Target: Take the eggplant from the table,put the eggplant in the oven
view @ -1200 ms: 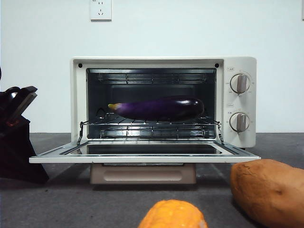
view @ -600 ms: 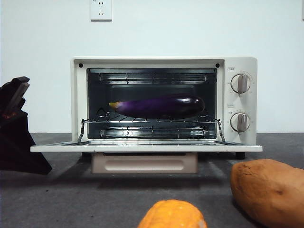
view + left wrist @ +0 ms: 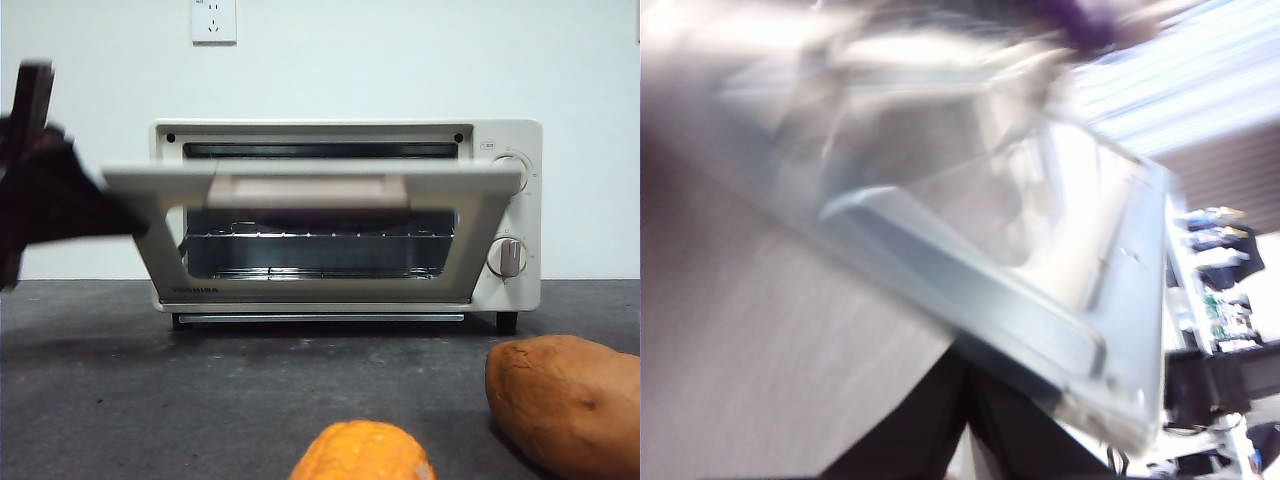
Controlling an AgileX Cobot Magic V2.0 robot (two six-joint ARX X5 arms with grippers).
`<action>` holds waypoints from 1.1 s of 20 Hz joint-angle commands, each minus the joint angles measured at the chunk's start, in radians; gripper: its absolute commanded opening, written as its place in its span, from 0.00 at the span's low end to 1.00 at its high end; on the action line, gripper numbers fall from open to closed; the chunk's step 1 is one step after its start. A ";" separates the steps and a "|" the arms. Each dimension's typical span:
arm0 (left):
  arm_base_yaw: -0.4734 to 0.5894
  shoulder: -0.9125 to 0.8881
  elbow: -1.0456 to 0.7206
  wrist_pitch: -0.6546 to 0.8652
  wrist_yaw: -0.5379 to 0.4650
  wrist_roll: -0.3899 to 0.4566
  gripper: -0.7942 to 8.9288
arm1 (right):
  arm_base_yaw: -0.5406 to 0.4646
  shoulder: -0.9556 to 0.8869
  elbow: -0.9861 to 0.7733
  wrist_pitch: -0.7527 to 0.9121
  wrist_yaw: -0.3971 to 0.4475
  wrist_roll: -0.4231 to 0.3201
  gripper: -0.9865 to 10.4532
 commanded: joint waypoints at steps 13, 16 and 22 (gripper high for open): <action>0.035 -0.075 0.365 -0.044 -0.100 -0.168 0.09 | -0.059 -0.058 -0.394 0.262 0.061 0.018 0.09; 0.005 -0.208 0.365 -0.216 -0.351 -0.014 0.09 | -0.187 -0.058 -0.440 0.351 0.051 0.018 0.09; -0.129 -0.448 0.322 -0.411 -0.788 0.198 0.09 | -0.552 -0.059 -0.455 0.565 -0.143 0.017 0.09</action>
